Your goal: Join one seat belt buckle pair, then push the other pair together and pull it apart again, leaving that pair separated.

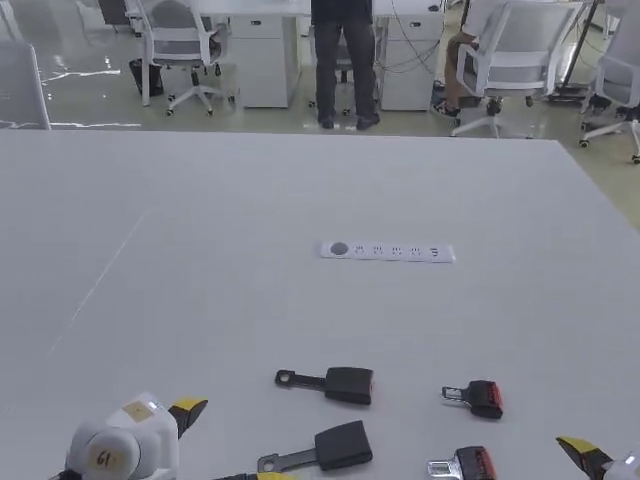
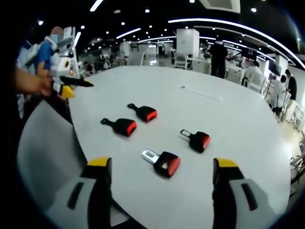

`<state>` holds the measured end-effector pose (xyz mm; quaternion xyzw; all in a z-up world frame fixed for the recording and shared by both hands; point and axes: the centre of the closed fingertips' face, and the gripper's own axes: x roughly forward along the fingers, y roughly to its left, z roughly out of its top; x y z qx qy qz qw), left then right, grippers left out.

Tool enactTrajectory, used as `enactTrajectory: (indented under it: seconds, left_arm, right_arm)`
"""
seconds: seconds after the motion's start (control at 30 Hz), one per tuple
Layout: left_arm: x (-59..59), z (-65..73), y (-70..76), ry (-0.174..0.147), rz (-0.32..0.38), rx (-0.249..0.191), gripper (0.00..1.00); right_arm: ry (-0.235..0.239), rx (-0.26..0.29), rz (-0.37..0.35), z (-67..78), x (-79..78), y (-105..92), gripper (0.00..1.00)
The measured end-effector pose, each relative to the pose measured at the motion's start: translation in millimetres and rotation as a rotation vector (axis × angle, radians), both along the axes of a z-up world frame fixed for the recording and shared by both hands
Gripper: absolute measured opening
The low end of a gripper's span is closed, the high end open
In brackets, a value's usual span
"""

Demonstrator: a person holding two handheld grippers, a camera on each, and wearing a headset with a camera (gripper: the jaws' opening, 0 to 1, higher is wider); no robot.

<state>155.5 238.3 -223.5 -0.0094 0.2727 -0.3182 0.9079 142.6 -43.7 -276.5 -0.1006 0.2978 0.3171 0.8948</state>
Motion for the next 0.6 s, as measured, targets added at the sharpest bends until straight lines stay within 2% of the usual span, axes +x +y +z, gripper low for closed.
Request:
enactTrajectory:
  seconds: [0.23,0.43,0.6]
  left_arm:
    - [3.5,-7.6,-15.7,-0.007,-0.053,0.012,0.96]
    - [1.4,-18.2,-31.1,0.010,-0.100,0.027,0.95]
    - [3.0,-25.8,-42.1,0.015,-0.133,0.033,0.95]
  right_arm:
    - [0.019,-0.043,0.095,-5.7,1.9,6.9,0.90]
    - [0.018,-0.066,0.152,-7.2,5.9,12.9,0.89]
    - [0.036,-0.079,0.198,-13.9,8.6,15.7,0.88]
